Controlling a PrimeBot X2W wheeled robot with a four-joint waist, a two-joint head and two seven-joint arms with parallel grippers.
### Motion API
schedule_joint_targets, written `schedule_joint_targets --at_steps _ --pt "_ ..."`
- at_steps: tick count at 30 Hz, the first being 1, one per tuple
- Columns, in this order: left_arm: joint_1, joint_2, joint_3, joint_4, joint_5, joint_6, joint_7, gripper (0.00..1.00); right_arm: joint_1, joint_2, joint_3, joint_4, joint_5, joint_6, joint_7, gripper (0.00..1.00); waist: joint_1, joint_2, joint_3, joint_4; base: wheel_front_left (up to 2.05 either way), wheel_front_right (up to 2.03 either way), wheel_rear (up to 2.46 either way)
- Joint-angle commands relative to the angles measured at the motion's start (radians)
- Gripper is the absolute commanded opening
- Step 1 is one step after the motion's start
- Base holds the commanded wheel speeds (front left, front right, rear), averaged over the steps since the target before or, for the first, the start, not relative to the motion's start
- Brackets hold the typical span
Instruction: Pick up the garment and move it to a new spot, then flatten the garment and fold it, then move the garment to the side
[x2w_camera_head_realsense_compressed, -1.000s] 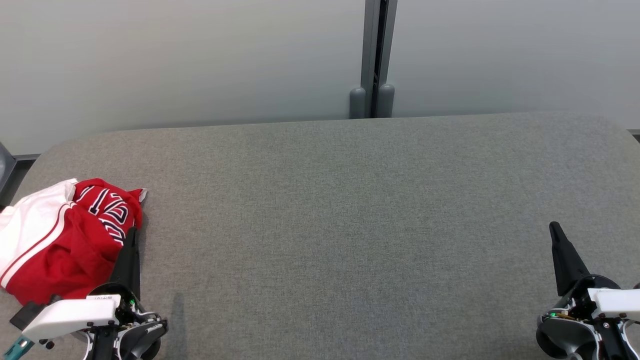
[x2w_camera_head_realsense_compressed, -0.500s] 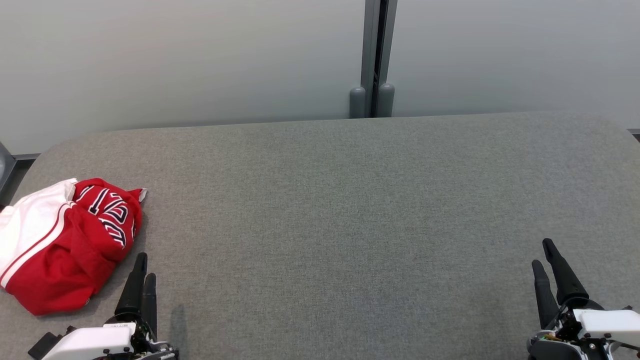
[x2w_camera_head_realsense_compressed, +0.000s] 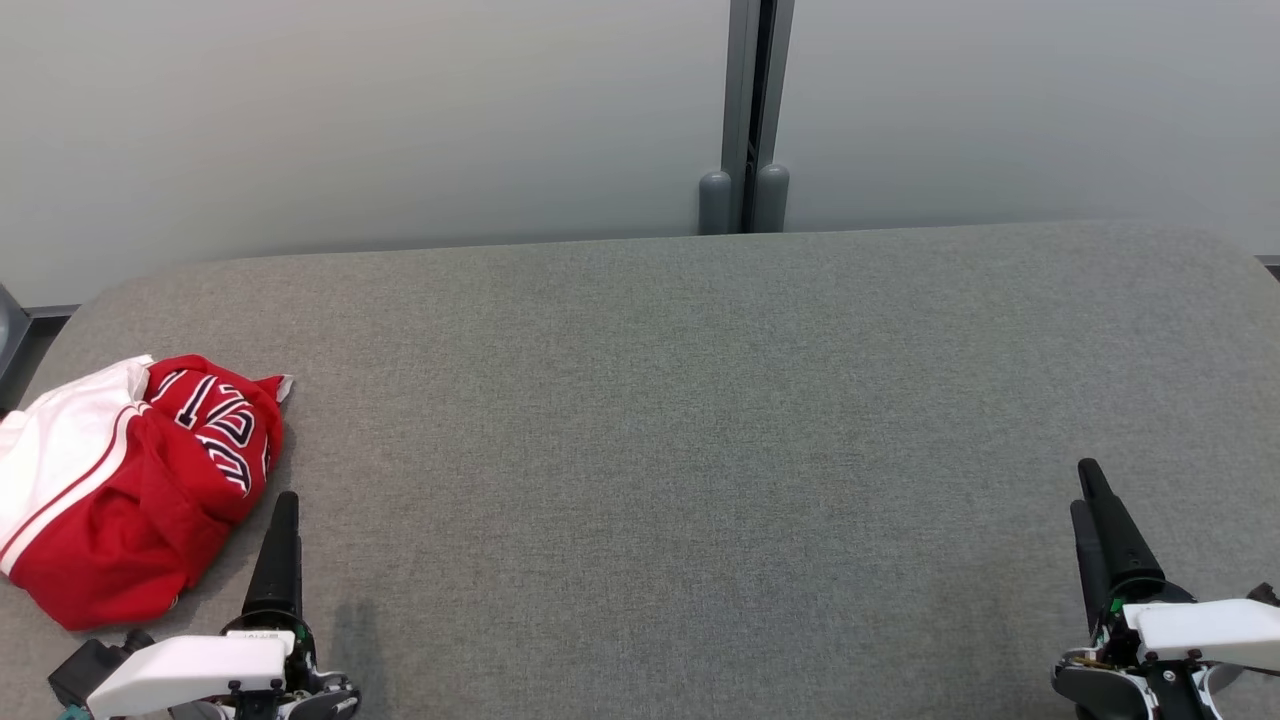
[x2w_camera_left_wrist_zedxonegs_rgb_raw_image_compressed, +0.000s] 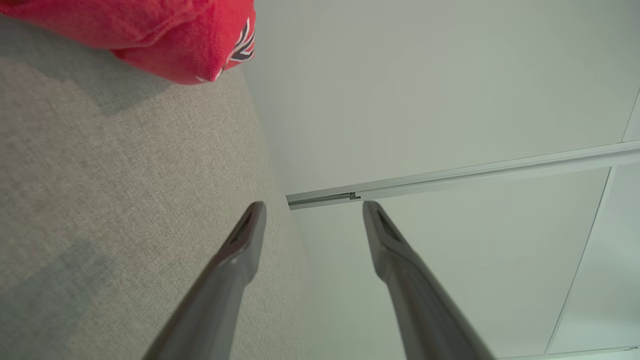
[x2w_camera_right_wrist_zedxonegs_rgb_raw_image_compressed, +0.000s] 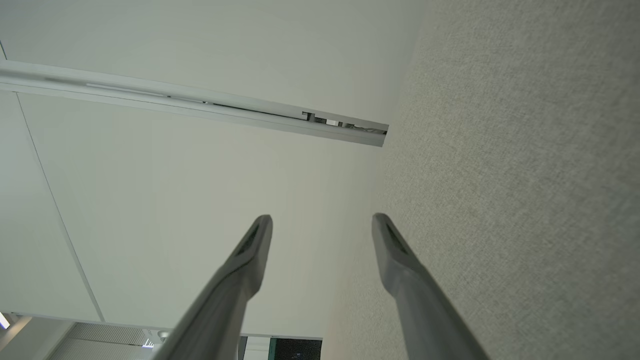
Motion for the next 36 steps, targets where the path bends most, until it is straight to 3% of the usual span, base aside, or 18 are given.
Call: schedule_joint_targets --at_steps 1,22,36 --pt "-0.037 0.011 0.001 -0.012 0.024 0.0 -0.007 1.0 -0.031 -0.014 0.002 -0.019 -0.022 0.001 -0.009 1.0 0.0 0.0 0.0 0.0 0.0 0.0 0.0" --pt "-0.061 0.014 -0.011 -0.006 0.369 -0.001 -0.089 1.0 -0.051 -0.02 0.04 -0.038 -0.367 0.001 -0.091 1.0 0.0 0.0 0.004 -0.001 0.0 0.0 0.0" --pt "-0.068 0.016 -0.039 -0.007 0.667 0.021 -0.138 1.0 -0.064 -0.016 0.054 -0.025 -0.636 0.002 -0.14 1.0 0.0 0.0 0.004 -0.002 0.0 0.0 0.0"
